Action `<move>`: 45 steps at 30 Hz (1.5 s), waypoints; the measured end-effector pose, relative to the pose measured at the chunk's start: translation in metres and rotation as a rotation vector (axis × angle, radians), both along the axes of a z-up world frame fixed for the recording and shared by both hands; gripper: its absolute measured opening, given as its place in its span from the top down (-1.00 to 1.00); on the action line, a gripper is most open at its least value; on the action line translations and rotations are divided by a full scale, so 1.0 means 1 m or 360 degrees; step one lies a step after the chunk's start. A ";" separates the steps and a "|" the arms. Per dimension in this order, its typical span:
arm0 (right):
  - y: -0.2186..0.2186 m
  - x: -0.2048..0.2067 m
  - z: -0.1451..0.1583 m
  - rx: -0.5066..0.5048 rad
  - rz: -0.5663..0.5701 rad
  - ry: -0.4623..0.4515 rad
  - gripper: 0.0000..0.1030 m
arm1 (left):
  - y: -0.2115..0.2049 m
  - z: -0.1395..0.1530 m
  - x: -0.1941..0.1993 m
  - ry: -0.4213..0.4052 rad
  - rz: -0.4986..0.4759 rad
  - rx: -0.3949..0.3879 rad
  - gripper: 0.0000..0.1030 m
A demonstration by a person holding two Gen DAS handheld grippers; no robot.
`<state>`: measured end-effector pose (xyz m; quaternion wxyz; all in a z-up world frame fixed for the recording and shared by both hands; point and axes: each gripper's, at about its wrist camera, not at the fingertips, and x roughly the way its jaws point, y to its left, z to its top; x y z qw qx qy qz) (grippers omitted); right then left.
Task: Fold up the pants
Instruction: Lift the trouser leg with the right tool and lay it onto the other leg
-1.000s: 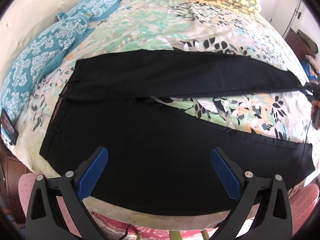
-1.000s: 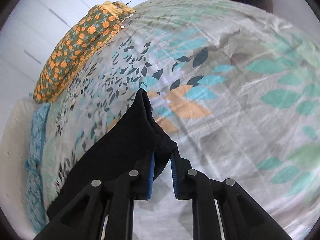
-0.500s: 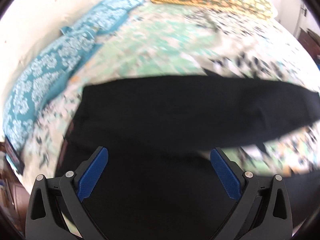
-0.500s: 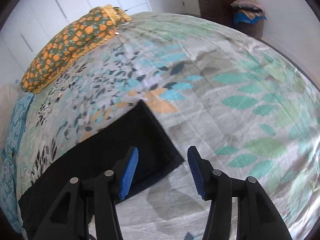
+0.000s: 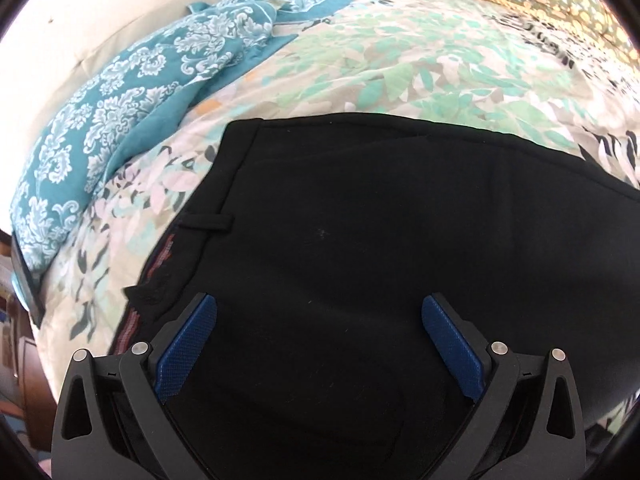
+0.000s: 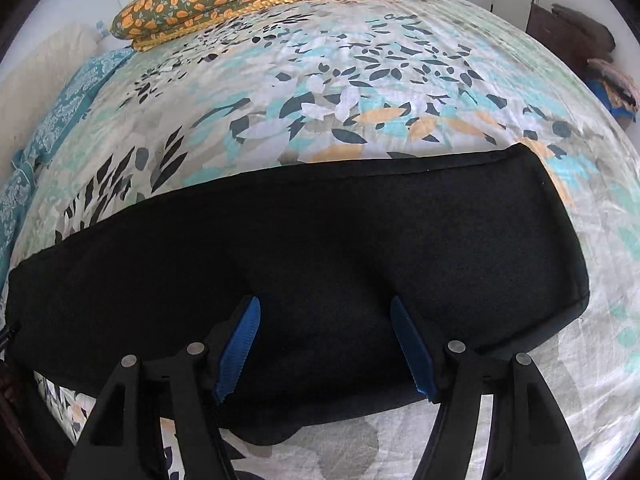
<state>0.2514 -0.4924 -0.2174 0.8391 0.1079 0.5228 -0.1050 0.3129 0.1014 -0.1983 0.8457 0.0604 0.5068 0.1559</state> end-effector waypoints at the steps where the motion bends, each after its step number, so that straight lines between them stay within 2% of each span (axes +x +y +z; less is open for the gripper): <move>1: 0.004 -0.005 0.005 0.0005 0.0000 -0.0004 -0.32 | -0.001 0.005 -0.006 -0.0015 -0.0016 -0.0011 -0.99; 3: 0.017 -0.023 0.019 0.0041 0.0009 -0.0065 -0.32 | -0.001 0.017 -0.020 -0.0043 -0.0036 -0.0070 -0.98; 6: 0.060 -0.067 0.045 0.0101 0.0109 -0.0194 -0.36 | -0.010 0.038 -0.054 -0.0081 -0.0087 -0.0232 -0.99; 7: 0.081 -0.085 0.052 0.0126 0.0161 -0.0232 -0.40 | -0.024 0.043 -0.071 -0.0079 -0.0154 -0.0313 -0.99; 9: 0.124 -0.123 0.060 0.0206 0.0273 -0.0286 -0.55 | -0.054 0.045 -0.099 -0.0054 -0.0318 -0.0398 -0.99; 13: 0.205 -0.184 0.047 0.0357 0.0467 -0.0242 -0.60 | -0.112 0.025 -0.143 0.0059 -0.0610 -0.0401 -0.99; 16: 0.237 -0.210 0.028 0.0317 0.0484 -0.0168 -0.60 | -0.139 0.004 -0.165 0.0133 -0.0695 -0.0313 -0.99; 19: 0.250 -0.220 0.008 0.0185 0.0479 -0.0029 -0.60 | -0.139 -0.003 -0.177 0.0101 -0.0710 -0.0336 -0.99; 22: 0.257 -0.225 0.008 0.0076 0.0510 -0.0020 -0.60 | -0.129 -0.006 -0.176 0.0111 -0.0704 -0.0386 -0.99; 25: 0.255 -0.227 0.003 0.0112 0.0472 -0.0027 -0.73 | -0.128 -0.008 -0.177 0.0101 -0.0726 -0.0373 -0.99; 29: 0.254 -0.228 -0.002 0.0171 0.0440 -0.0075 -0.99 | -0.132 -0.010 -0.178 0.0063 -0.0742 -0.0351 -0.99; 36: 0.266 -0.231 -0.008 0.0009 0.0499 -0.0084 -1.00 | -0.129 -0.011 -0.181 0.0048 -0.0753 -0.0352 -0.99; 45: 0.268 -0.232 -0.011 0.0001 0.0493 -0.0117 -1.00 | -0.127 -0.011 -0.184 0.0058 -0.0761 -0.0346 -0.99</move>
